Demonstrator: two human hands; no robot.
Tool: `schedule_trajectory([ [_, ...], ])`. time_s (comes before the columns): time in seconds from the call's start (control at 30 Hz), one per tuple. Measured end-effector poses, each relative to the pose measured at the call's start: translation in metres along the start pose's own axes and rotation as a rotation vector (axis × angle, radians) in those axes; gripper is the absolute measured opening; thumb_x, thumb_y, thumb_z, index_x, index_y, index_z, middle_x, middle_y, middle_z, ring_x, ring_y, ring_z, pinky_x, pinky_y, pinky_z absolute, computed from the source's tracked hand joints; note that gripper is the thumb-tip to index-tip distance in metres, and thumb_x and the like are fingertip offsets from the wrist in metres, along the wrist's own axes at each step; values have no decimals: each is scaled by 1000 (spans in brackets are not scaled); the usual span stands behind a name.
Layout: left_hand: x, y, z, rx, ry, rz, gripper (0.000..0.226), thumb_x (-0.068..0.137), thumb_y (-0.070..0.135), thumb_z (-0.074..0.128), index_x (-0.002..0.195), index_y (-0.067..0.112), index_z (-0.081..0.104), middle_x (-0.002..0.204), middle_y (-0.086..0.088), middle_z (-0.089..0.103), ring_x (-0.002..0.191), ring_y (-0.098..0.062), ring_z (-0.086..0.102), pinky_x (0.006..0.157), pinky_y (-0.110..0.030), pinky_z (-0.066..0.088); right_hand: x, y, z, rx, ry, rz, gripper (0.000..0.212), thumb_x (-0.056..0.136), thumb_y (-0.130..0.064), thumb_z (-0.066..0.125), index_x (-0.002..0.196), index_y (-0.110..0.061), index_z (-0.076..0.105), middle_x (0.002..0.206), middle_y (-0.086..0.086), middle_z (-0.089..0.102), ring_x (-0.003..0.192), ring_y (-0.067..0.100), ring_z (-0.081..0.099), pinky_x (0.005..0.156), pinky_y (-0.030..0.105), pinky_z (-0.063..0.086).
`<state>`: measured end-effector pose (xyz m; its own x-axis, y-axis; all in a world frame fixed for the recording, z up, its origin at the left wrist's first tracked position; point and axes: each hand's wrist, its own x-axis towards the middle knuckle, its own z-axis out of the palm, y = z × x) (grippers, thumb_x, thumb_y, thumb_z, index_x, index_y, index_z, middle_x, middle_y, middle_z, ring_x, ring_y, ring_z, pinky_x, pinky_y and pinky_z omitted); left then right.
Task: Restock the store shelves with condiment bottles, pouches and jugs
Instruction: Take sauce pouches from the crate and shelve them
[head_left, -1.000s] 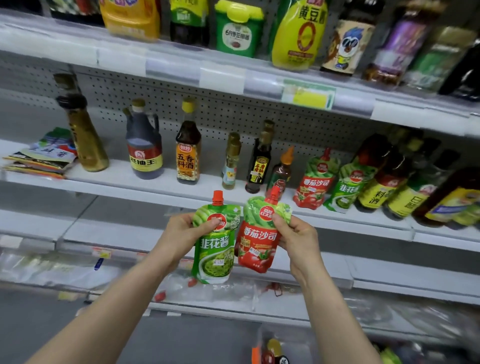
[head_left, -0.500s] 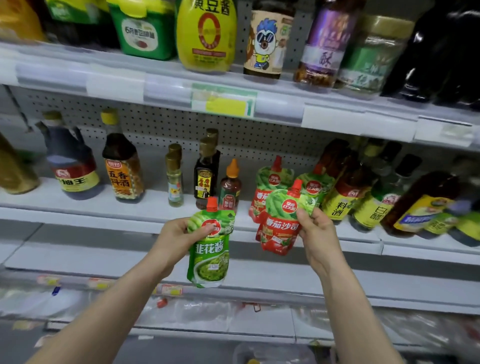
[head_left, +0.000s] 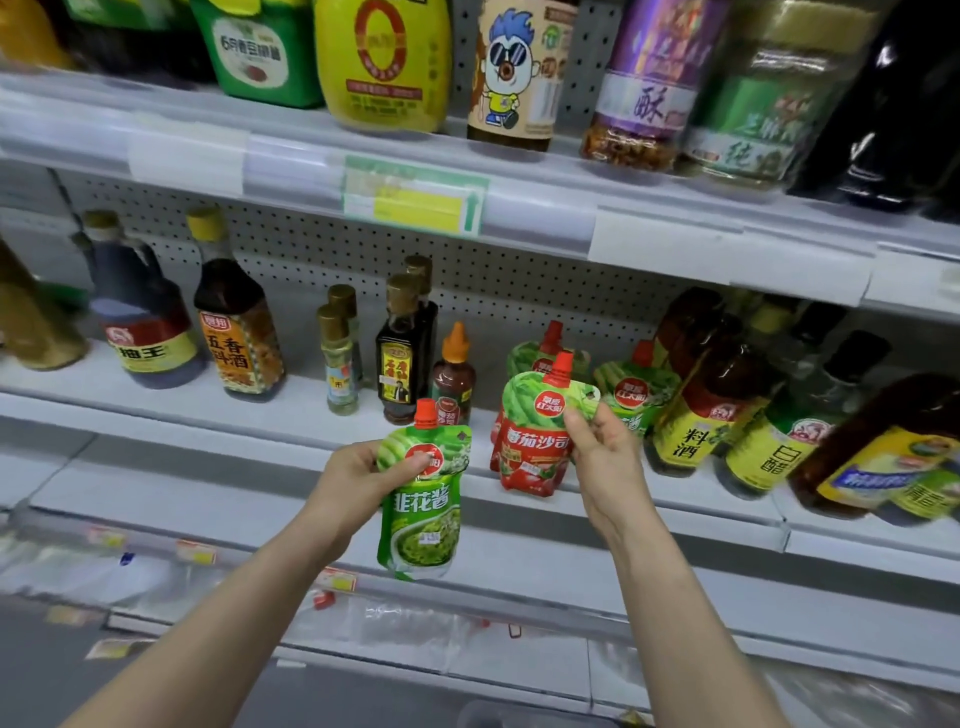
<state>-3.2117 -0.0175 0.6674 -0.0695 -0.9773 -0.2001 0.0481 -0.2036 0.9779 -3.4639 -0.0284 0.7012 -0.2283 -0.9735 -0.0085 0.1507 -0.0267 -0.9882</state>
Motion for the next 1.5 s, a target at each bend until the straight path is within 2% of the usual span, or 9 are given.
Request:
schedule_trajectory([
  [0.17,3,-1,-2,-24,-5,-5,39,66,35,78,93,6,75,92,-8,78,87,-24,75,73,-31,56,0,5,5,-20,-2,-13,19,104,-15,53,116,-20,67,107,-5,77,97,6,72,70,17,56],
  [0.33,10,0,-5,-17,-33,-29,39,66,34,78,92,6,74,90,-7,78,83,-20,75,70,-29,54,-4,9,4,-63,26,-24,18,103,-18,55,113,-22,70,105,-8,77,95,4,72,69,16,56],
  [0.47,16,2,-4,-7,-57,-42,41,65,37,77,93,8,74,89,-5,78,82,-18,75,65,-25,54,-9,8,-4,-243,72,-86,9,98,-27,64,95,-26,72,98,-12,76,91,2,69,69,16,55],
  [0.57,20,1,-3,0,-74,-58,33,70,34,78,92,10,75,88,-4,78,81,-16,75,62,-22,54,-10,8,-7,-498,126,-178,17,95,-36,66,78,-32,62,85,-11,70,79,0,64,60,13,48],
  [0.67,23,-2,0,1,-87,-72,20,78,26,77,89,9,75,87,-5,78,78,-16,75,57,-18,53,-13,12,-3,-510,122,-132,11,96,-30,66,88,-35,59,84,-4,70,64,12,69,49,22,52],
  [0.83,25,-2,3,18,-109,-80,16,80,24,77,88,10,75,87,-4,78,78,-15,75,60,-19,54,-20,27,4,-509,120,-33,30,90,-23,76,109,-32,54,108,-5,69,78,15,74,72,42,63],
  [0.97,26,-3,0,14,-110,-79,18,79,25,77,88,10,75,87,-4,78,79,-15,75,62,-20,53,-24,40,10,-698,152,-7,52,79,-23,86,122,-20,56,113,0,70,96,21,68,85,38,56],
  [1.17,26,-2,-2,8,-134,-77,33,69,33,77,91,9,75,90,-6,78,83,-19,75,70,-28,54,-29,50,13,-746,186,-4,48,78,-22,87,119,-15,62,109,0,72,89,9,60,75,22,42],
  [1.5,26,-7,-7,-3,-126,-71,29,69,31,78,87,9,76,90,-8,78,85,-21,75,78,-34,55,-11,43,17,-796,180,35,50,80,-28,85,123,-19,62,115,0,72,100,17,65,89,33,51],
])
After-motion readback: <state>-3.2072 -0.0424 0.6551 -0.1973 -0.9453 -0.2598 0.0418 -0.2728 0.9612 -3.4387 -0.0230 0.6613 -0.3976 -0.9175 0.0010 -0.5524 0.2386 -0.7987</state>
